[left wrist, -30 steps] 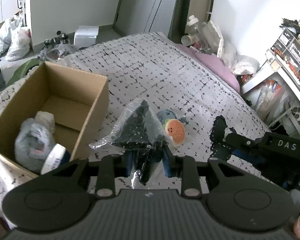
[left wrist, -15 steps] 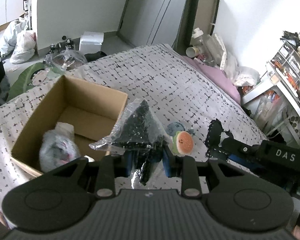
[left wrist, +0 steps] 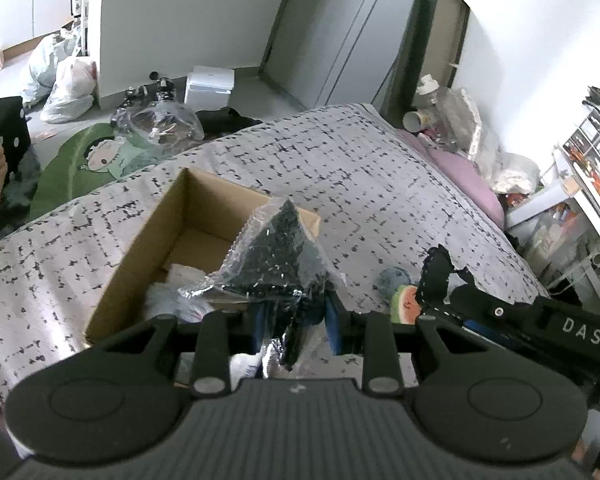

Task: Organize soft objects
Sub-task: 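Lift the black bag with both grippers and carry it over the box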

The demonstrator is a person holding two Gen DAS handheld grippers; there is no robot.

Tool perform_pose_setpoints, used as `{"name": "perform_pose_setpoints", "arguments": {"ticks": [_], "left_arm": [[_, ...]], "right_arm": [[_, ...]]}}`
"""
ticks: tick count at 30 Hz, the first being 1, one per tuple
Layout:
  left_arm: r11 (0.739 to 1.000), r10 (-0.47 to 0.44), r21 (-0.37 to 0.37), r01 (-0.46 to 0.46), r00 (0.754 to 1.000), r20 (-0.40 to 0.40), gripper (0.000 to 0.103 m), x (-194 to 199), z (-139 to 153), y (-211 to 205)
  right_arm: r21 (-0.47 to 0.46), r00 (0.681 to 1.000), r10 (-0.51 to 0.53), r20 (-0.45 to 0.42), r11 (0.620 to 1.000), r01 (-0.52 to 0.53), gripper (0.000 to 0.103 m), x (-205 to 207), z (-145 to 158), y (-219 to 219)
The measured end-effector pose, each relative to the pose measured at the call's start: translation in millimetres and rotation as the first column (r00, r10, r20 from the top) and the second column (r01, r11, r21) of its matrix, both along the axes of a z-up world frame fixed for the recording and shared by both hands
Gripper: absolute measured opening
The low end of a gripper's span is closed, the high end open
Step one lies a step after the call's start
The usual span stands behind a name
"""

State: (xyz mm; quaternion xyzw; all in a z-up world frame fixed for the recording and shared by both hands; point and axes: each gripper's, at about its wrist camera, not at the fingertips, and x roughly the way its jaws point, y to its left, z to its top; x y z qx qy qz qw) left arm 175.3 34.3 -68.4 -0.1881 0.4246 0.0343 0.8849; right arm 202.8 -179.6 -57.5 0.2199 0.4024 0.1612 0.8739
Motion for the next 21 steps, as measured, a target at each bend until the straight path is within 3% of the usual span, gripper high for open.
{"name": "perform_pose_setpoints", "arguments": {"ticks": [21], "left_arm": [[0.995,0.078,-0.052,-0.079,0.997,-0.020,0.029,19,-22,62]], "right_arm": [[-0.014,0.993,0.090,-0.072,0.996,-0.092,0.021,20,-22,73]]}}
